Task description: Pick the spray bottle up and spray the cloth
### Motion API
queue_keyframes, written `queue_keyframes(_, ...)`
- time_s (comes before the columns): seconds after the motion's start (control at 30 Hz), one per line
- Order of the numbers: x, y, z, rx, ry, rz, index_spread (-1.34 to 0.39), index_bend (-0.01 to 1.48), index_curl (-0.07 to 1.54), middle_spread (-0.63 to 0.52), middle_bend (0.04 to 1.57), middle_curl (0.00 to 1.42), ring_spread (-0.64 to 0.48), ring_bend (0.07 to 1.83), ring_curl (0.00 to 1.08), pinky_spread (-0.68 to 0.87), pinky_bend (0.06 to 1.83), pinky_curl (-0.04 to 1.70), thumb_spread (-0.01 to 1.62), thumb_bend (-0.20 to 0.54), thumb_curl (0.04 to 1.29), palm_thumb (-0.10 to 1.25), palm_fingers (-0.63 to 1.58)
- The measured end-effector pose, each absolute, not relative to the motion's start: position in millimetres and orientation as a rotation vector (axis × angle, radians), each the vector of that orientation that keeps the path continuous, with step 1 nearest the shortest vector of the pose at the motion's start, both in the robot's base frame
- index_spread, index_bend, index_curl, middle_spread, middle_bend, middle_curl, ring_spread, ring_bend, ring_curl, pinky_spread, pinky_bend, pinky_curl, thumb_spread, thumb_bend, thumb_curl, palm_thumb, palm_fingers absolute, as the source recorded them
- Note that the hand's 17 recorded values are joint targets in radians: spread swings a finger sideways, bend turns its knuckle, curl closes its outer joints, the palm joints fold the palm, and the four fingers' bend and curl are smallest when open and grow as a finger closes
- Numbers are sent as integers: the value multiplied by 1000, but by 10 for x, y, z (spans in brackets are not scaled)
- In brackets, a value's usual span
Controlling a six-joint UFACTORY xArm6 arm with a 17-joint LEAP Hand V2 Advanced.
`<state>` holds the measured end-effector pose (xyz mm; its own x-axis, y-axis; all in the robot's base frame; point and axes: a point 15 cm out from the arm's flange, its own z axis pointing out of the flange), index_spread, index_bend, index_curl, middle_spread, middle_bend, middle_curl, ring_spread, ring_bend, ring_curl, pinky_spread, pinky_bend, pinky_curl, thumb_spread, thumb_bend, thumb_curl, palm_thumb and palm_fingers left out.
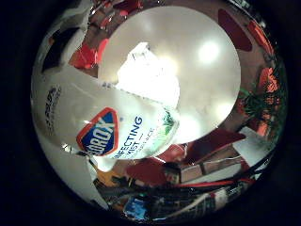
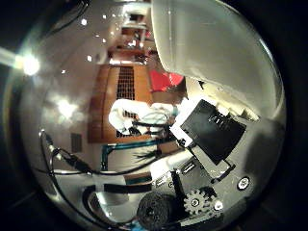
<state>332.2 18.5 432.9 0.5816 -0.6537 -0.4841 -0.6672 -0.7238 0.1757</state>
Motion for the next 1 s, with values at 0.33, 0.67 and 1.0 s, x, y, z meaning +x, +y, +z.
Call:
queue_keyframes(0.33, 3145, 322, 4138, -3234, 1182, 936, -187, 1219, 760, -102, 1425, 693, -212, 1364, 762, -151, 1023, 1456, 751, -18, 862, 1018, 1129)
queue_keyframes(0.67, 3169, 619, 3606, -3359, 1211, 1254, -190, 1204, 764, -103, 1426, 690, -213, 1362, 767, -150, 1019, 1468, 754, -18, 870, 1015, 1126)
queue_keyframes(1.0, 3197, 792, 3274, -3398, 1277, 1362, -191, 1205, 771, -105, 1422, 696, -214, 1359, 771, -148, 1020, 1472, 772, -17, 874, 1013, 1123)
